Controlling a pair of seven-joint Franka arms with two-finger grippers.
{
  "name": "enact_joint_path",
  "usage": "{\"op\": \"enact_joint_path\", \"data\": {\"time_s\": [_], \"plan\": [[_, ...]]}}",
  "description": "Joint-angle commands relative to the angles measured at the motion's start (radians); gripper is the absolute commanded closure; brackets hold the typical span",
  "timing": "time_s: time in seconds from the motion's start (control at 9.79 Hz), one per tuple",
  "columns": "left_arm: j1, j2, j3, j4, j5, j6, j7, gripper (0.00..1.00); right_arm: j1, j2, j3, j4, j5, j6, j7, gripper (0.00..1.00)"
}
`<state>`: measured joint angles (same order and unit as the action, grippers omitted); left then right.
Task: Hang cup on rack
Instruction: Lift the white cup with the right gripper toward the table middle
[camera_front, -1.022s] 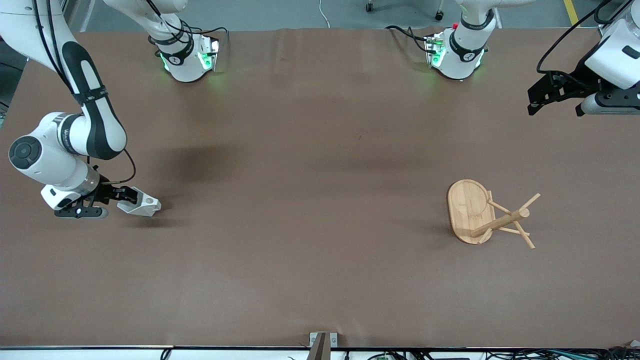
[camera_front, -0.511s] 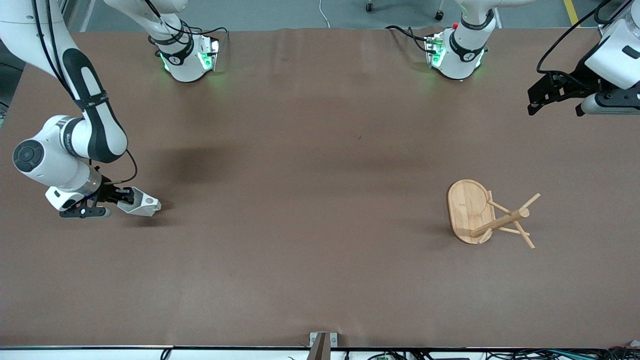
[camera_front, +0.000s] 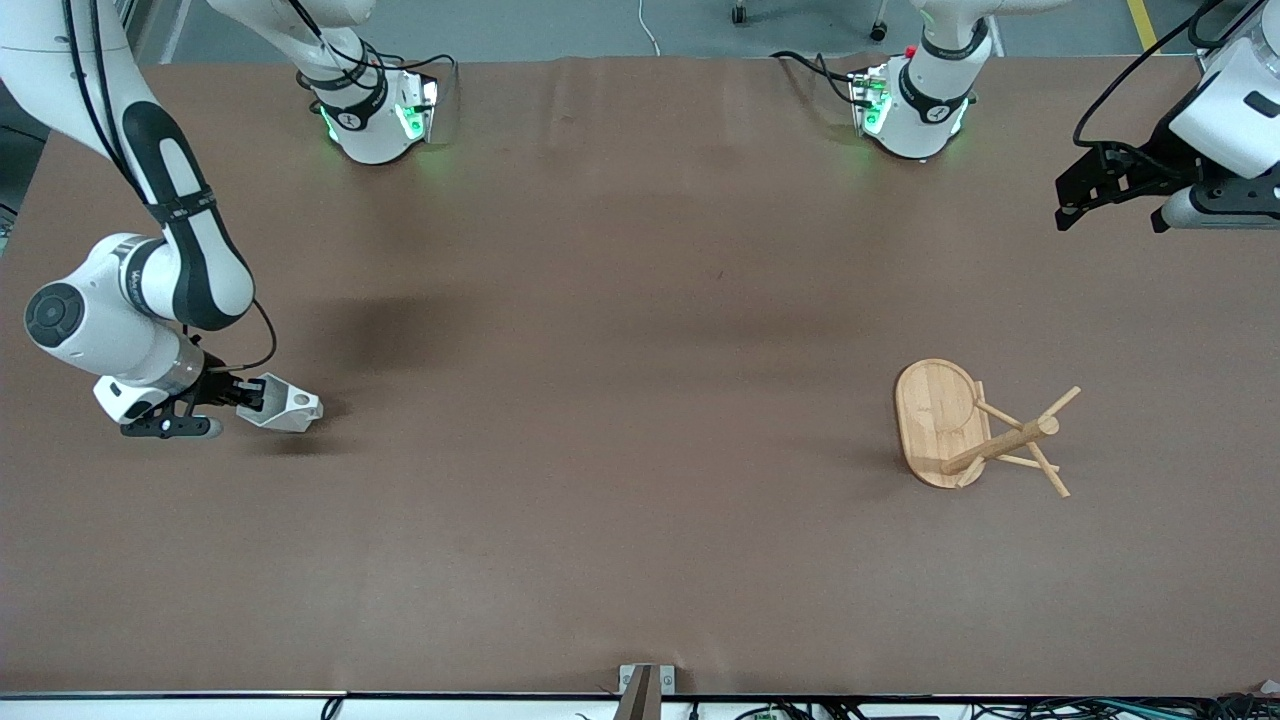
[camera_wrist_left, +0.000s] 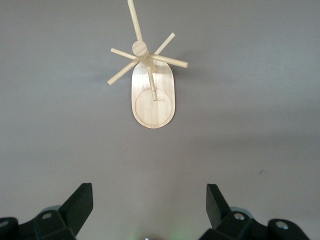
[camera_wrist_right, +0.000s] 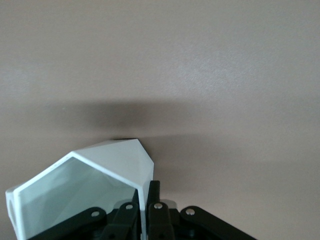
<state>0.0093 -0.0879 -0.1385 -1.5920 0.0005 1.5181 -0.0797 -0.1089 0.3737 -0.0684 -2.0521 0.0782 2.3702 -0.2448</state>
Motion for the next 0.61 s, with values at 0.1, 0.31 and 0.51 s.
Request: {"op": "enact_joint_path", "data": {"time_s": [0.1,0.31,0.51], "plan": [[0.004,0.022,-0.003,0.001,-0.017,-0.019,0.000,0.00,0.058,-0.065,0.035,0.315,0.035,-0.453,-0.011,0.99],[0.004,0.022,-0.003,0.000,-0.017,-0.019,-0.002,0.00,0.061,-0.065,0.105,0.337,0.217,-0.494,-0.011,1.00],[0.004,0.022,-0.003,0.001,-0.017,-0.019,-0.002,0.00,0.064,-0.065,0.232,0.331,0.413,-0.509,-0.001,1.00]]}}
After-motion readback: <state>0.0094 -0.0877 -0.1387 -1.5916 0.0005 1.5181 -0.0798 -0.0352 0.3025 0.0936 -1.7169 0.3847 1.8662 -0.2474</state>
